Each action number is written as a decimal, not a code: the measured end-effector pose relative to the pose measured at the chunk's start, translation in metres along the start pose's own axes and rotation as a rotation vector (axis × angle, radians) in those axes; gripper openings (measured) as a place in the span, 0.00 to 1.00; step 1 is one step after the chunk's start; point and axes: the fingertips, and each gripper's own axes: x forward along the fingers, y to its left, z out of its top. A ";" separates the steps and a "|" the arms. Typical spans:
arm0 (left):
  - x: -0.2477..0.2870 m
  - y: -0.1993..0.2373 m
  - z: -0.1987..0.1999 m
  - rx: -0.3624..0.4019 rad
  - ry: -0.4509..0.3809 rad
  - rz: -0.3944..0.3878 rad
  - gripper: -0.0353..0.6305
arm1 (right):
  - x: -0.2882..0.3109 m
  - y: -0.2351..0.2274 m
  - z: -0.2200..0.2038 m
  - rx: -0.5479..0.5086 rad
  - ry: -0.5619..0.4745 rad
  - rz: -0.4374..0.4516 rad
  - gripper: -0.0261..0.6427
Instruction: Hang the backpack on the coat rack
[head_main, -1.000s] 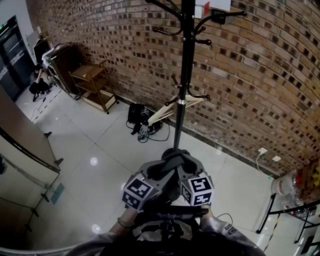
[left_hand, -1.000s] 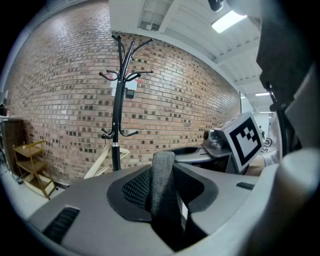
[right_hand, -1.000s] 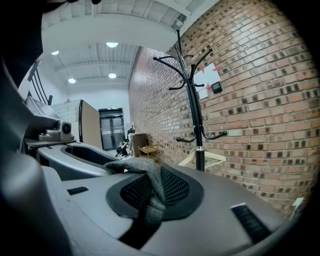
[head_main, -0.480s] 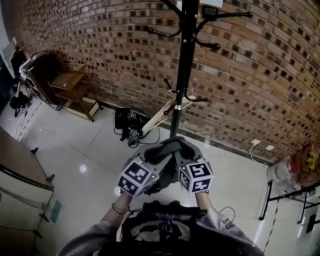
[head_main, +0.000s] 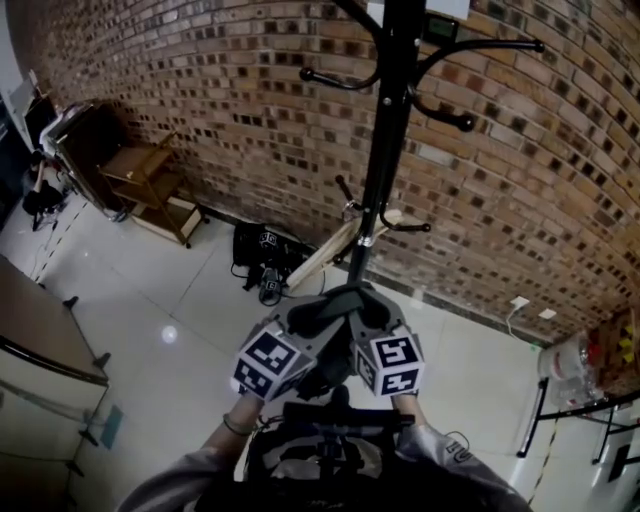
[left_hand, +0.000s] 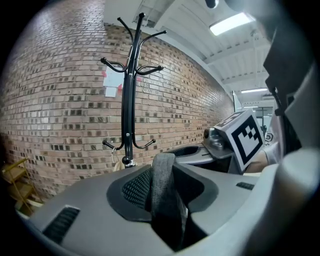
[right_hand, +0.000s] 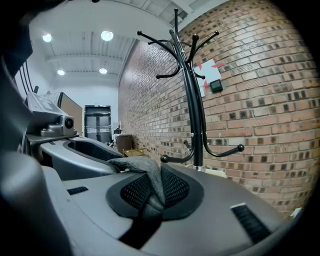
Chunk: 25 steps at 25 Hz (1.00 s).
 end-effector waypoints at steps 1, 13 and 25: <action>0.005 0.005 -0.001 -0.009 0.003 0.004 0.26 | 0.006 -0.004 0.000 -0.002 0.000 0.007 0.12; 0.043 0.051 0.009 -0.030 0.025 0.079 0.26 | 0.055 -0.034 0.010 -0.034 0.028 0.029 0.12; 0.057 0.083 0.012 0.055 0.057 -0.109 0.26 | 0.081 -0.043 0.016 -0.053 0.028 -0.117 0.12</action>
